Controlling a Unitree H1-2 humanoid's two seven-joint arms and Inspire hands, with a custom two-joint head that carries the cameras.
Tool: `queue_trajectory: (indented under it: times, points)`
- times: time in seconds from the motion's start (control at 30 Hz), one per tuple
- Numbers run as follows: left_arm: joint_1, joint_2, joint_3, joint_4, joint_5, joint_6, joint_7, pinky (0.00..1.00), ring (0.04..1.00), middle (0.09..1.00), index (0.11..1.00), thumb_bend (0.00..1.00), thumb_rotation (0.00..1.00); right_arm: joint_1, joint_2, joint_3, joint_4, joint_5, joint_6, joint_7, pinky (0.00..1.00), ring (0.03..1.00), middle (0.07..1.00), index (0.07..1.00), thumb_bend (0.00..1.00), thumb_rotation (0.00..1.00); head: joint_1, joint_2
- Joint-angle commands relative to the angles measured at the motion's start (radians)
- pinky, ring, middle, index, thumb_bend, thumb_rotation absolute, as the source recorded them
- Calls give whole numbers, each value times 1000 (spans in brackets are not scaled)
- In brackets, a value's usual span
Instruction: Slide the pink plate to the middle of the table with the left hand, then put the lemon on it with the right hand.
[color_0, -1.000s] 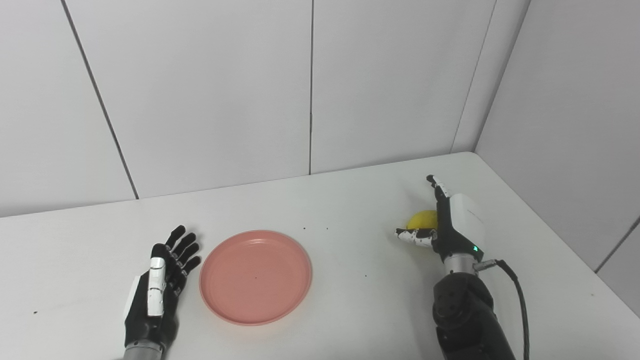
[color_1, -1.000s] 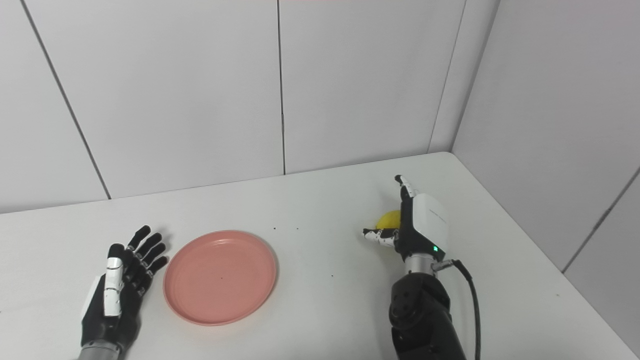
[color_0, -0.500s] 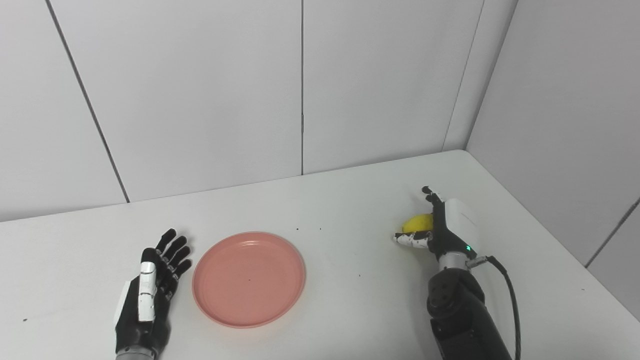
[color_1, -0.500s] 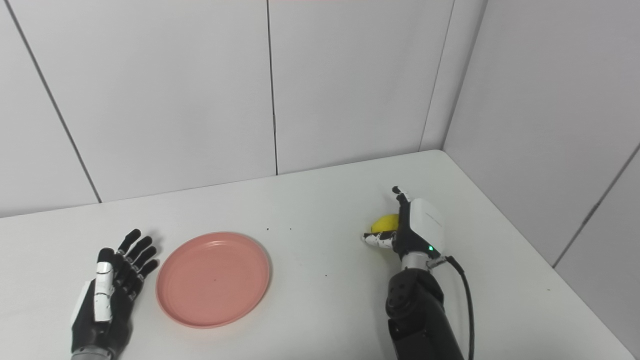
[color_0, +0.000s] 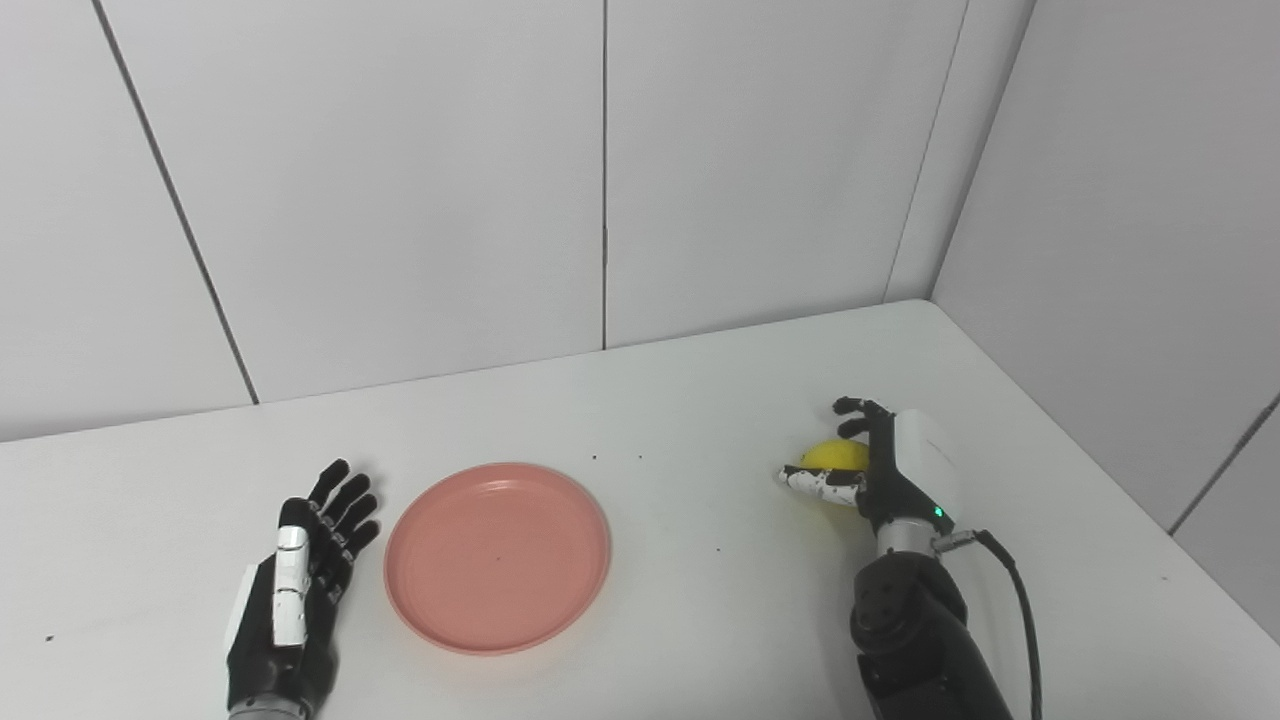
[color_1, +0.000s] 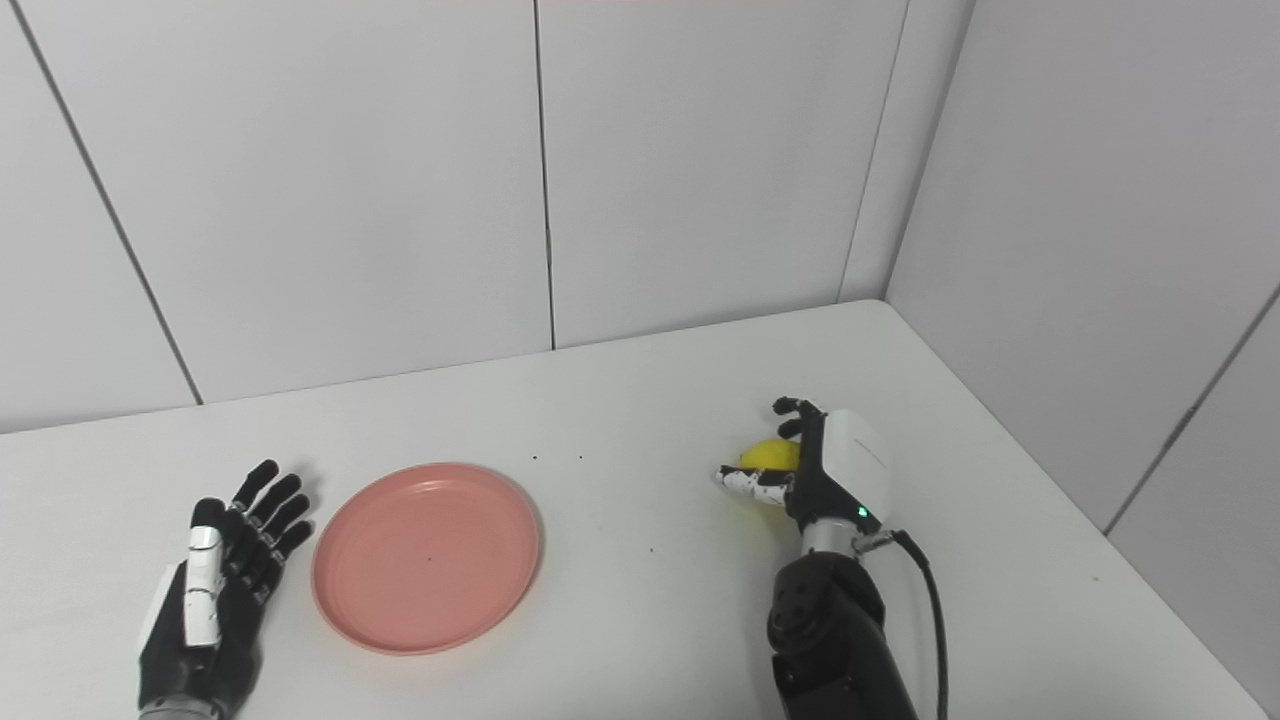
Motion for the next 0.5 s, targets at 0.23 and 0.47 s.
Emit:
queue_trajectory:
  times: [0.23,0.47]
  points:
    - [-10,3,0,-9,-5,-3,-8,894,900,895,883,697,1000,-4,-7,3,-6,1,-2,-70,294,436,490,563,527,0,1,3]
    - [-8,0,0,-18,-4,2,-3,891,900,891,881,685,1000,-7,11,3,-22,3,-11,-126,253,379,469,510,511,0,4,5]
